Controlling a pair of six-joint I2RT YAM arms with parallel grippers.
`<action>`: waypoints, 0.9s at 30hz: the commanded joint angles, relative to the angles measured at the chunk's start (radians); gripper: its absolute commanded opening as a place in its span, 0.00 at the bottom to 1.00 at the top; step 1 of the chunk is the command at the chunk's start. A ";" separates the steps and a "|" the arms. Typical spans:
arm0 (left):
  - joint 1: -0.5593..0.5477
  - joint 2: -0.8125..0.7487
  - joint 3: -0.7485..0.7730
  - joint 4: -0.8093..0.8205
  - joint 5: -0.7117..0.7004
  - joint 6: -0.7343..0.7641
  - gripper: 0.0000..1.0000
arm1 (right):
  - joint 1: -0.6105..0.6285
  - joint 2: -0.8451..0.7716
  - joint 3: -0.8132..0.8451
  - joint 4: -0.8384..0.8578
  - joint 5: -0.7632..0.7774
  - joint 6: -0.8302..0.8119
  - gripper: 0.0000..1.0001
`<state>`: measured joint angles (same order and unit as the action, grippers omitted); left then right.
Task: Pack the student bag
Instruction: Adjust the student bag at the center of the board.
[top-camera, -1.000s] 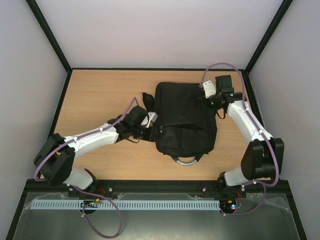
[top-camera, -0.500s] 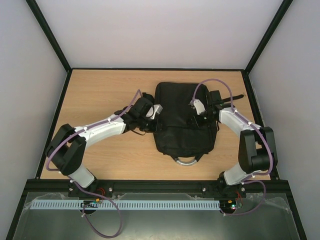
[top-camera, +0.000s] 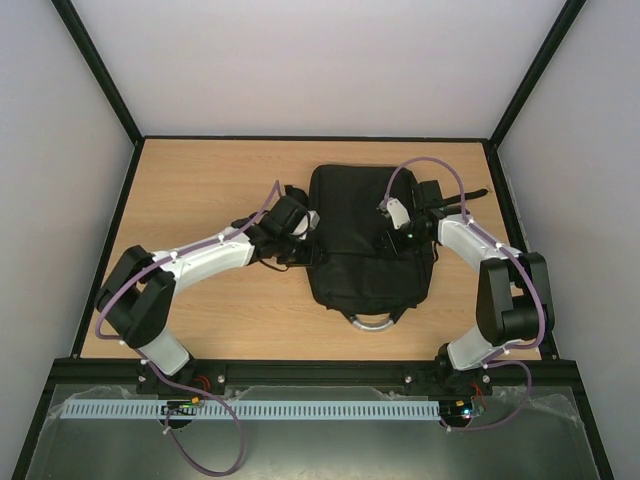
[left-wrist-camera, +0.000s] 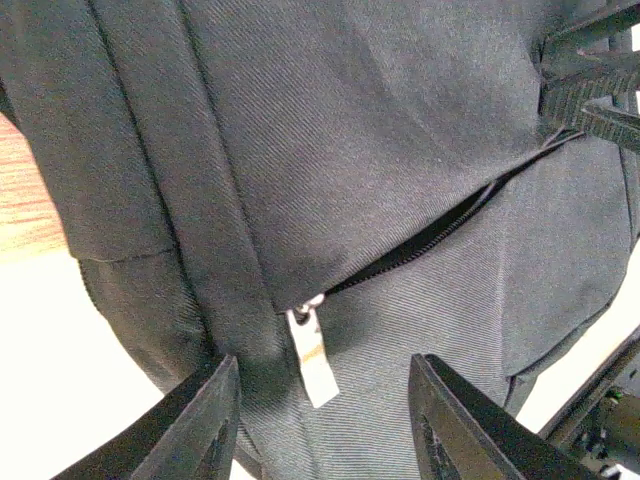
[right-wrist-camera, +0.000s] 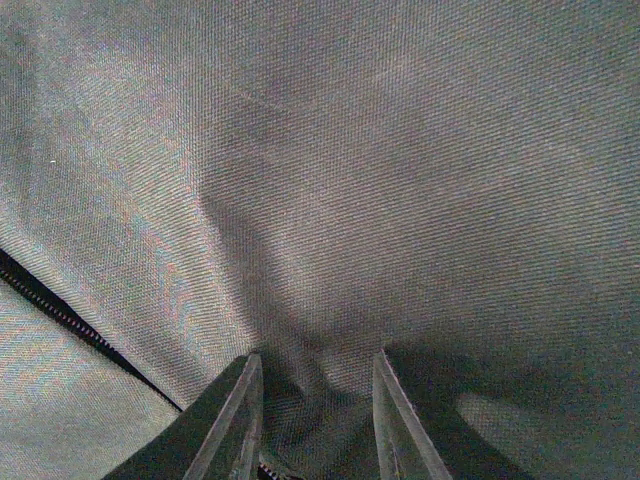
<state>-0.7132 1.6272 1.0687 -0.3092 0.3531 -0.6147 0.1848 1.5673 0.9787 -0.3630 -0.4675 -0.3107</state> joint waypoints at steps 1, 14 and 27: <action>0.014 -0.034 0.013 -0.027 -0.093 -0.013 0.50 | 0.010 0.013 -0.020 -0.030 0.022 -0.002 0.31; 0.148 0.181 0.184 0.090 -0.015 0.001 0.54 | 0.011 -0.016 -0.030 -0.027 0.027 0.006 0.31; 0.158 0.251 0.172 0.155 0.049 -0.014 0.10 | 0.011 0.004 -0.028 -0.023 0.037 0.008 0.31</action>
<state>-0.5514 1.8908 1.2781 -0.2077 0.3813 -0.6094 0.1875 1.5539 0.9722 -0.3584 -0.4515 -0.3073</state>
